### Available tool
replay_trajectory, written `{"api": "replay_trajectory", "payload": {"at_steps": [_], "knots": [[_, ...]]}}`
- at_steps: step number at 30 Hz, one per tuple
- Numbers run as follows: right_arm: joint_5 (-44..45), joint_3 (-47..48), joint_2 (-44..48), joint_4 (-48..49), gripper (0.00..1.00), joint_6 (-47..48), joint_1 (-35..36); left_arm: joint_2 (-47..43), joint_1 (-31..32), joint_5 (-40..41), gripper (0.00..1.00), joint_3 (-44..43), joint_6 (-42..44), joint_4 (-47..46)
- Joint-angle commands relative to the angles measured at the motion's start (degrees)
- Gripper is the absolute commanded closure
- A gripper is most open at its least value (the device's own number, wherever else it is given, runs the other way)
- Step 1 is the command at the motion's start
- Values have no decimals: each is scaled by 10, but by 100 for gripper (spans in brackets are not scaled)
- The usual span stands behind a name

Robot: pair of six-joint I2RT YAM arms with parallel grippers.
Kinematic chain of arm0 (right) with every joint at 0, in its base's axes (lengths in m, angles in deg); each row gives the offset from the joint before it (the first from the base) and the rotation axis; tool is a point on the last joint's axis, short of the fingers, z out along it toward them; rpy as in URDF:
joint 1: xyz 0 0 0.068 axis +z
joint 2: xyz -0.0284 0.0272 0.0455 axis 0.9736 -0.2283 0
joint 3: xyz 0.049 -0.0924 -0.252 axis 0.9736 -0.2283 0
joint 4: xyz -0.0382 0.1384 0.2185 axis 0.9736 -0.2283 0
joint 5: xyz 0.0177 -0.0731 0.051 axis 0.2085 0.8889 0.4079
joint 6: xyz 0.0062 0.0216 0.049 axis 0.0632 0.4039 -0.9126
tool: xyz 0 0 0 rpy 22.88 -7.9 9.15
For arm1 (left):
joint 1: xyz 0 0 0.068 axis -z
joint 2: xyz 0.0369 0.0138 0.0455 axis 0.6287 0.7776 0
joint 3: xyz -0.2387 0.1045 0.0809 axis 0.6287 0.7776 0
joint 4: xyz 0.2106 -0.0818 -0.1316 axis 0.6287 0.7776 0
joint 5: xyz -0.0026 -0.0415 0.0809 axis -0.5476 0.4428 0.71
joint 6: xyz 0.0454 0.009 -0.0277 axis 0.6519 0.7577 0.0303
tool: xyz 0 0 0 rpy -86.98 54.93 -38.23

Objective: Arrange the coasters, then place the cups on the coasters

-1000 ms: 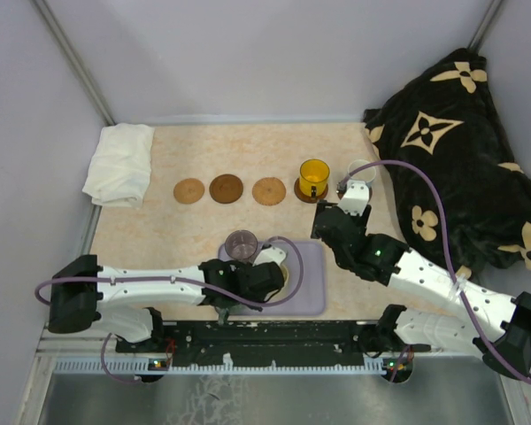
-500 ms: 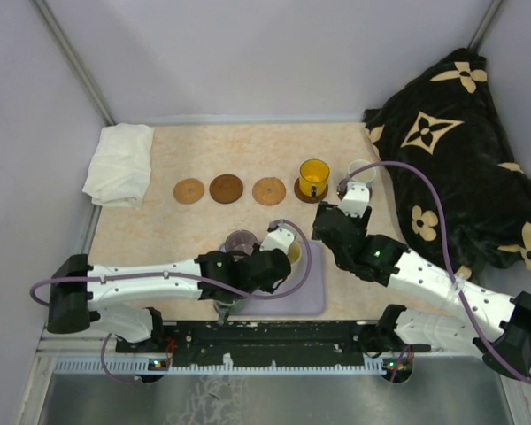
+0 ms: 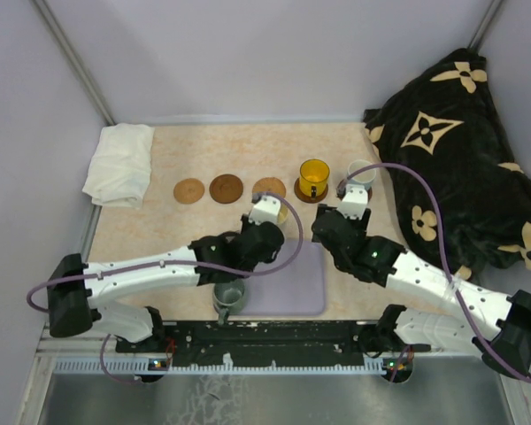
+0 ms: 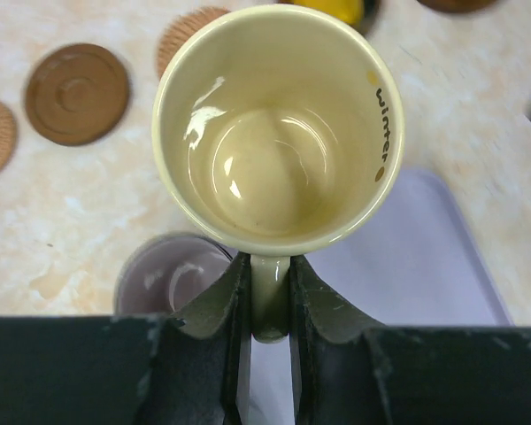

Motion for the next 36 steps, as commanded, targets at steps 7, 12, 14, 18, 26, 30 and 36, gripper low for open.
{"api": "replay_trajectory", "payload": {"at_steps": [7,12,14,18,26,30,36], "knots": [[77,-32,35,48,31,15,3,71,-144,34,100,-75,35,-145],[124,-55,58,57,32,19,2,129,-192,-20,100,-106,45,-175],[131,-54,63,55,32,26,-11,146,-206,-36,100,-112,49,-186],[71,-51,68,69,31,55,-92,182,-235,-64,100,-137,43,-179],[42,-38,76,111,26,115,-188,242,-259,-99,100,-178,40,-177],[33,-24,75,116,21,120,-223,257,-265,-112,100,-188,39,-180],[36,-17,77,133,15,132,-235,266,-266,-111,100,-186,21,-168]]}}
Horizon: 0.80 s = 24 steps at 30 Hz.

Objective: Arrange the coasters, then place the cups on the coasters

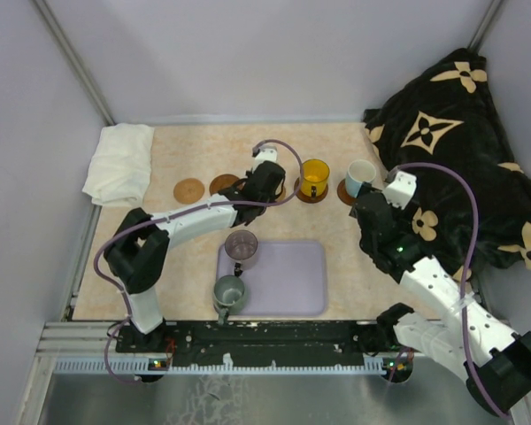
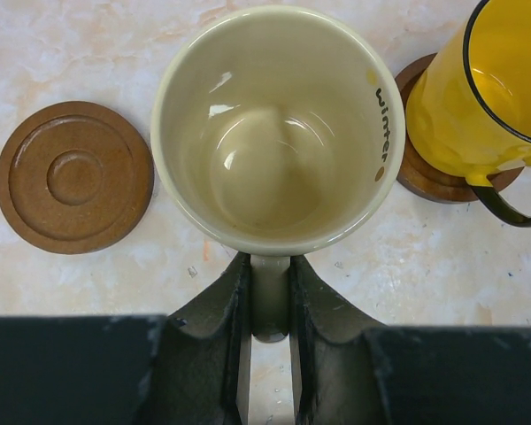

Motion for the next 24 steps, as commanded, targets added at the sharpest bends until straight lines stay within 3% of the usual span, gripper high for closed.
{"api": "replay_trajectory", "payload": {"at_steps": [1,10,24], "knots": [[3,34,7,38,15,18,-7,-3,-4,7,100,-20,-20,-42],[-12,25,9,36,14,20,-7,-11,-4,43,100,51,-37,-140],[-28,14,10,36,13,14,-7,4,-2,69,100,71,-34,-201]]}}
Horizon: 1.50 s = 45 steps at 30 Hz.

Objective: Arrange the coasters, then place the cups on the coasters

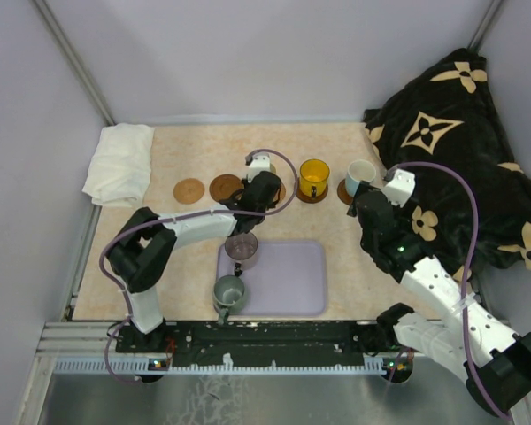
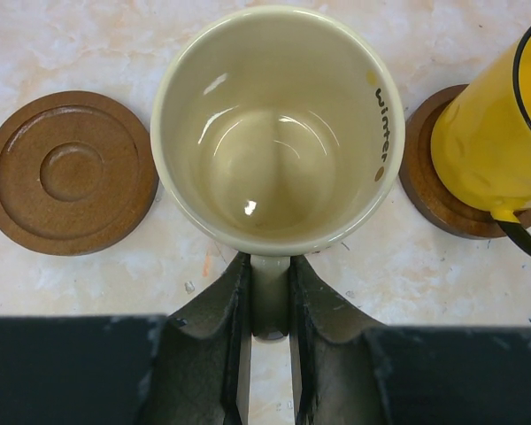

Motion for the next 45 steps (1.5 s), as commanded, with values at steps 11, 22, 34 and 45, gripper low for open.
{"api": "replay_trajectory", "payload": {"at_steps": [11,22,34,45], "knots": [[-8,5,8,23,13,0,-3,19,3,21,100,-15,1,-85],[-15,1,7,25,13,-2,-3,32,5,25,100,-21,2,-86],[-28,-7,3,32,13,-1,-3,33,12,23,100,-16,22,-136],[-30,-11,0,36,13,-1,-3,39,15,37,100,-24,17,-114]]}}
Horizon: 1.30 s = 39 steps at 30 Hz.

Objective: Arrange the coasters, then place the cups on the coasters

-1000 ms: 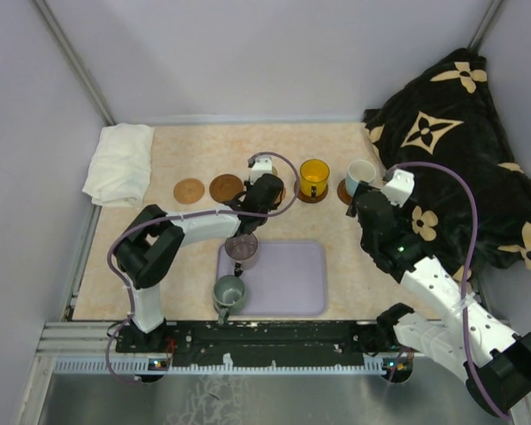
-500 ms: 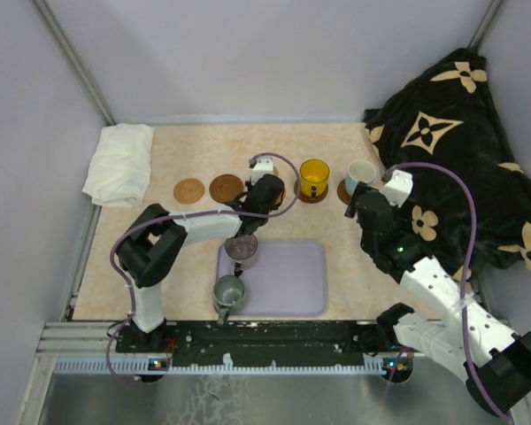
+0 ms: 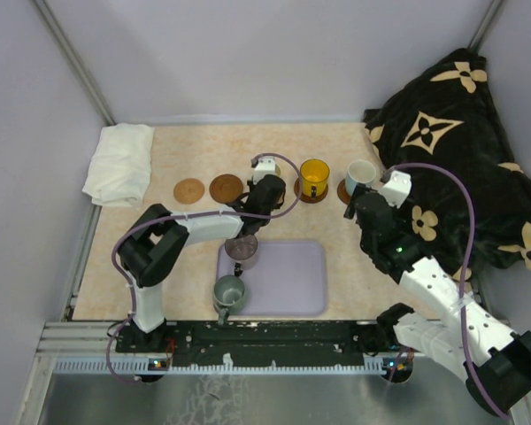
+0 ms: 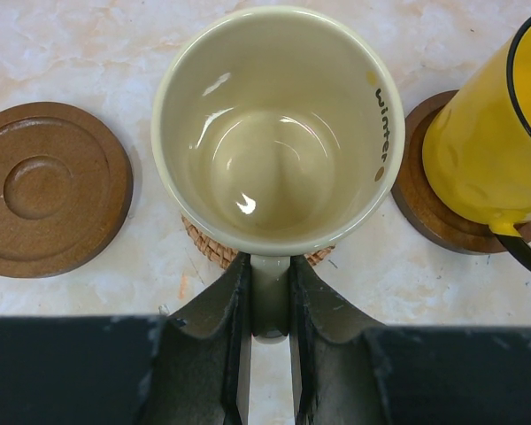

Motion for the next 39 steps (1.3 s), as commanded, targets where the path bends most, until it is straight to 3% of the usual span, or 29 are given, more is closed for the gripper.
{"api": "replay_trajectory", "payload": {"at_steps": [1,25,39], "knots": [[1,0,1,24,13,0,-3,-3,4,27,100,-24,-1,-44],[-4,-2,-4,26,12,-1,-3,9,5,28,100,-29,-16,-22],[-11,-2,-5,26,12,-2,-3,13,5,44,64,-39,-25,-1]]}}
